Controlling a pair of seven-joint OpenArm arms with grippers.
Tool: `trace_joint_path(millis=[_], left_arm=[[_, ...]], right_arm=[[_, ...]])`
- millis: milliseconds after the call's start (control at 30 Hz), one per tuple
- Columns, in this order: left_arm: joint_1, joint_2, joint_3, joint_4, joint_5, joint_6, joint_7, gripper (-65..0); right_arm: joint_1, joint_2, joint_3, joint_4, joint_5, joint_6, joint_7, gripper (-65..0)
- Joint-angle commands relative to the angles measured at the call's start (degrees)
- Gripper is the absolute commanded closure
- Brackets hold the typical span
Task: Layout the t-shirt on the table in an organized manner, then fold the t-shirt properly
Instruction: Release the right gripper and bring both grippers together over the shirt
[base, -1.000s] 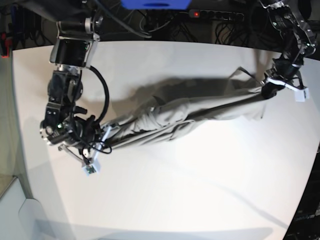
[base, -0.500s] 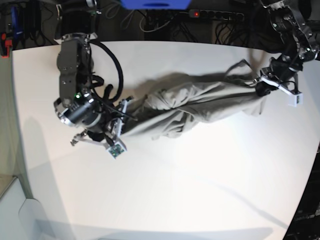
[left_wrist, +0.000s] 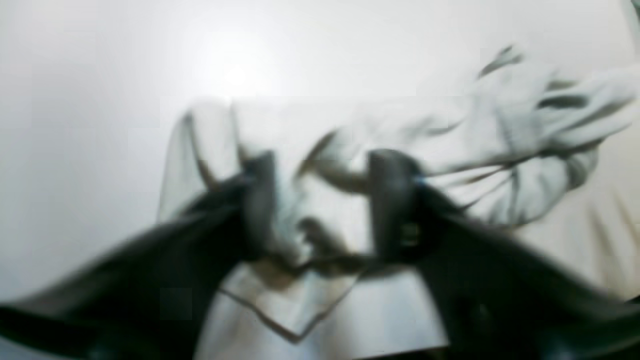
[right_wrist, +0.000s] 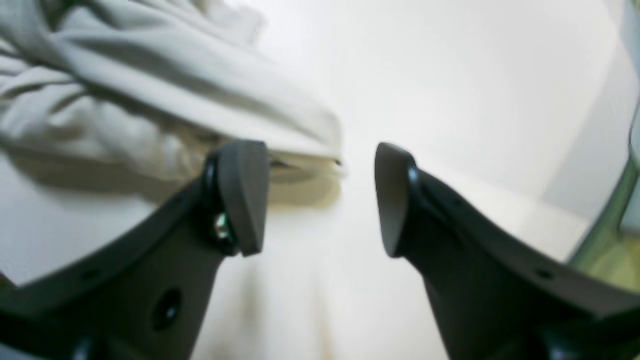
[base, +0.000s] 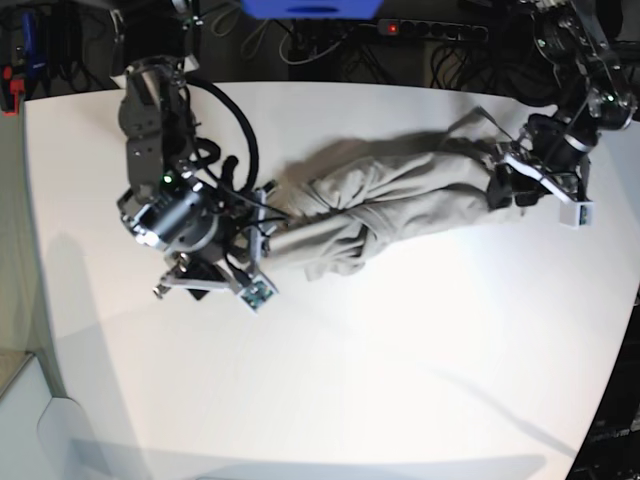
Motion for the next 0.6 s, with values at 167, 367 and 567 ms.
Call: trace_joint_path(millis=[167, 367, 567], left_arm=[[-3.09, -0.95, 5.03, 1.08, 0.01, -0.1, -1.3, -41.1], [-9.77, -0.87, 13.91, -4.19, 7.48, -0.01, -1.3, -41.1], [-14.52, -0.34, 21.82, -10.35, 15.13, -0.01, -1.12, -41.1]], right_arm=[[3.5, 1.88, -8.94, 0.11, 0.29, 1.19, 1.56, -35.2], [8.07, 2.41, -12.55, -5.17, 0.21, 1.19, 1.73, -35.2], [12.12, 2.06, -12.64, -11.32, 0.21, 1.28, 1.82, -35.2]])
